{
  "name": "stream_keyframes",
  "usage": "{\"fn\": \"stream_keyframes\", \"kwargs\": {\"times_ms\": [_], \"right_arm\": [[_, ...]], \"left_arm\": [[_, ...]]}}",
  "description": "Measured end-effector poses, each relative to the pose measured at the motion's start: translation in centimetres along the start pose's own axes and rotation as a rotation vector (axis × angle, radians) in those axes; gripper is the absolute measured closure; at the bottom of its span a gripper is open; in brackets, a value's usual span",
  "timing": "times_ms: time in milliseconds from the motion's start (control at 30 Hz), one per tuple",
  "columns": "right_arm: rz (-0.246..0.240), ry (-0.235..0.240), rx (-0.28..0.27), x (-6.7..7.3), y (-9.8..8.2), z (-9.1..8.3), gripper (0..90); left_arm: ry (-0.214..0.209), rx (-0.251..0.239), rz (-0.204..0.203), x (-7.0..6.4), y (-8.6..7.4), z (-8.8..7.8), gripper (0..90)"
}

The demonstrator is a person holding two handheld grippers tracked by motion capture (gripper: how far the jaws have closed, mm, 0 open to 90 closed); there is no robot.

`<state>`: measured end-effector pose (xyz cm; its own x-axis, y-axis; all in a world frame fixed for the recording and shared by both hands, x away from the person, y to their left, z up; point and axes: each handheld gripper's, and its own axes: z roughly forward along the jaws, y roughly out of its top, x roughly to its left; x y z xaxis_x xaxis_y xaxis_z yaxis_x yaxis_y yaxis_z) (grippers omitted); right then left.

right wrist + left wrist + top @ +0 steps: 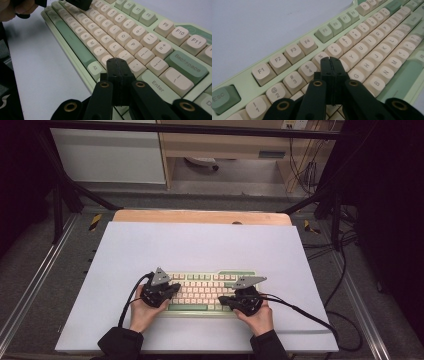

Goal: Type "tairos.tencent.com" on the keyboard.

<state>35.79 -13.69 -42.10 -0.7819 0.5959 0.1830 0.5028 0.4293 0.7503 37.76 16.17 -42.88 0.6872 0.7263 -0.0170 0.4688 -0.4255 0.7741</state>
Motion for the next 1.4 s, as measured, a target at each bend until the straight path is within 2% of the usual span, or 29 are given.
{"fn": "stream_keyframes", "kwargs": {"times_ms": [533,933,1400], "right_arm": [[0.001,-0.003,0.000,-0.1,-0.1,-0.1,90.0],[0.002,-0.003,-0.008,-0.1,0.0,-0.3,90.0],[0.009,-0.007,-0.024,-0.1,0.2,-0.6,90.0]], "left_arm": [[-0.007,0.008,0.006,-0.1,-0.2,0.2,90.0],[-0.019,-0.019,0.013,-0.2,-0.2,-1.1,90.0],[-0.023,-0.028,0.010,-0.1,-1.1,-2.5,90.0]]}}
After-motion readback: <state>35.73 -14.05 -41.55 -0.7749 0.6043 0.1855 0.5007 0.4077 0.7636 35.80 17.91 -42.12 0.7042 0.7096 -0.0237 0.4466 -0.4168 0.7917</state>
